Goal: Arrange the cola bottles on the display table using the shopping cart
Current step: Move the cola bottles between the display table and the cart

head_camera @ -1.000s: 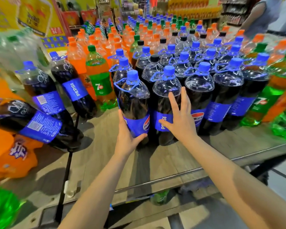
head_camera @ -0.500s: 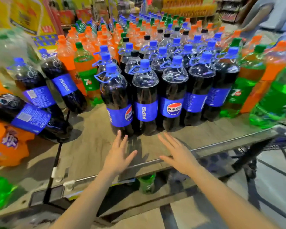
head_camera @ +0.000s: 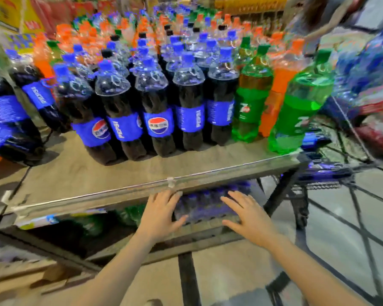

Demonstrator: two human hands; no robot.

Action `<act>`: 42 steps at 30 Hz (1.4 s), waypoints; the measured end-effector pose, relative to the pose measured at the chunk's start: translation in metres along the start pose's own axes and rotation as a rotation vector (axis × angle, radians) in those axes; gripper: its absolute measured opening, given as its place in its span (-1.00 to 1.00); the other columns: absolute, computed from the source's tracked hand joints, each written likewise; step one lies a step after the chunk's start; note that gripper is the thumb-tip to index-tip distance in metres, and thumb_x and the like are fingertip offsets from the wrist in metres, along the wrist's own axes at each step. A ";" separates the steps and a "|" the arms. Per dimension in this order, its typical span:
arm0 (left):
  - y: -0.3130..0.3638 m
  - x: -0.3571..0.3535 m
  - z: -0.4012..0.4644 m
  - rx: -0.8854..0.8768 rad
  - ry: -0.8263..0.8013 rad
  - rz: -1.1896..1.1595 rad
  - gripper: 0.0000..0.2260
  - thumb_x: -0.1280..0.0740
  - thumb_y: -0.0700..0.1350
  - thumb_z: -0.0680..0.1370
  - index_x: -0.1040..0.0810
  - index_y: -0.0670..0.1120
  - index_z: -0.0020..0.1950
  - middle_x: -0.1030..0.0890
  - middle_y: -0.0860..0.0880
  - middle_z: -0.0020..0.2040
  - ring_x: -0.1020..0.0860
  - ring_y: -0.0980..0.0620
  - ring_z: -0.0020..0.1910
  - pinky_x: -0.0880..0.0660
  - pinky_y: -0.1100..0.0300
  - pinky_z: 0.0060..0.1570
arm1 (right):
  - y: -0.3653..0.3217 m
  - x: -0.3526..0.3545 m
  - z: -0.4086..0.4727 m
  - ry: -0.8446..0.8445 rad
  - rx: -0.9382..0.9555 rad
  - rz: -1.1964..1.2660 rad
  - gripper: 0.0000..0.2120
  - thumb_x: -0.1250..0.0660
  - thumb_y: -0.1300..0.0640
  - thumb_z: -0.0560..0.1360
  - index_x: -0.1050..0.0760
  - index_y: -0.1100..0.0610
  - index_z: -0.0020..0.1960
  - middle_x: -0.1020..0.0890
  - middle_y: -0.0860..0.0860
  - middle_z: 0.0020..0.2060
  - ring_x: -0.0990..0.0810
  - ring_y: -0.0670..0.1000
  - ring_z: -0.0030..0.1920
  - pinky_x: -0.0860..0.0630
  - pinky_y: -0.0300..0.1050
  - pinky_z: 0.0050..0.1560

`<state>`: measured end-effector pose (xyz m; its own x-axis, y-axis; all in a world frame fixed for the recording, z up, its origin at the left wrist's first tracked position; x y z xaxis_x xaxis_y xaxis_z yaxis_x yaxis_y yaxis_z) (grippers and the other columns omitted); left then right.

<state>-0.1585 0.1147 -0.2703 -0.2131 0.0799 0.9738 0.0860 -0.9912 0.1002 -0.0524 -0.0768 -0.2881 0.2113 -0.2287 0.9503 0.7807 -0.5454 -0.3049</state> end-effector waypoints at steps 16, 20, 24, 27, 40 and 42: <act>0.221 -0.081 0.139 -0.191 -0.097 -0.041 -0.40 -0.27 0.26 0.47 -0.42 -0.03 0.41 -0.50 0.00 0.30 -0.45 -0.03 0.25 -0.47 0.00 0.14 | 0.228 0.042 -0.090 0.002 -0.191 0.061 -0.36 -0.08 -0.30 0.48 -0.22 -0.07 0.49 -0.35 0.02 0.43 -0.32 0.11 0.42 -0.27 0.10 0.41; 0.280 -0.119 0.191 -0.274 -0.168 -0.062 -0.40 -0.21 0.29 0.44 -0.41 -0.04 0.37 -0.54 -0.04 0.25 -0.52 -0.08 0.19 -0.49 0.00 0.06 | 0.303 0.059 -0.101 -0.047 -0.256 0.023 -0.38 -0.14 -0.24 0.55 -0.06 -0.12 0.54 -0.16 -0.08 0.51 -0.09 -0.02 0.51 -0.06 -0.02 0.49; 0.341 -0.137 0.236 -0.370 -0.153 -0.117 -0.39 -0.25 0.26 0.41 -0.41 -0.04 0.36 -0.54 -0.06 0.22 -0.51 -0.07 0.18 -0.51 0.05 0.03 | 0.370 0.085 -0.115 -0.063 -0.323 0.008 -0.37 -0.19 -0.23 0.54 -0.04 -0.16 0.53 -0.17 -0.08 0.51 -0.12 -0.02 0.50 -0.08 -0.04 0.48; 0.377 -0.138 0.270 -0.412 -0.132 -0.119 -0.37 -0.24 0.26 0.40 -0.42 -0.05 0.38 -0.52 -0.05 0.24 -0.47 -0.06 0.20 -0.49 0.07 0.05 | 0.413 0.103 -0.119 -0.071 -0.365 0.005 -0.37 -0.20 -0.22 0.55 -0.05 -0.14 0.53 -0.18 -0.05 0.51 -0.14 0.01 0.50 -0.07 -0.05 0.48; 0.445 -0.155 0.416 -0.220 -0.086 -0.086 -0.38 -0.09 0.31 0.52 -0.39 -0.04 0.44 -0.47 -0.06 0.37 -0.43 -0.09 0.35 -0.43 -0.04 0.22 | 0.573 0.165 -0.077 -0.068 -0.308 -0.003 -0.33 -0.12 -0.31 0.47 -0.32 0.03 0.45 -0.35 0.07 0.43 -0.31 0.12 0.43 -0.23 0.03 0.41; 0.457 -0.160 0.437 -0.166 -0.065 -0.087 -0.40 -0.14 0.29 0.49 -0.46 -0.07 0.37 -0.53 -0.11 0.30 -0.52 -0.13 0.25 -0.51 -0.05 0.11 | 0.603 0.175 -0.068 -0.084 -0.285 0.002 -0.35 -0.21 -0.27 0.49 -0.30 0.04 0.47 -0.29 0.05 0.47 -0.23 0.09 0.47 -0.13 -0.02 0.45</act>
<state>0.3405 -0.3048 -0.2913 -0.1493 0.1672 0.9745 -0.0928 -0.9836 0.1546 0.4155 -0.5005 -0.3102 0.2699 -0.1691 0.9479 0.5862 -0.7522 -0.3011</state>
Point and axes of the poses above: each hand's wrist, its own z-axis towards the middle knuckle, its own x-axis out of the back of the hand, y = z × x, the point moved 9 cm from there along z, towards the middle knuckle
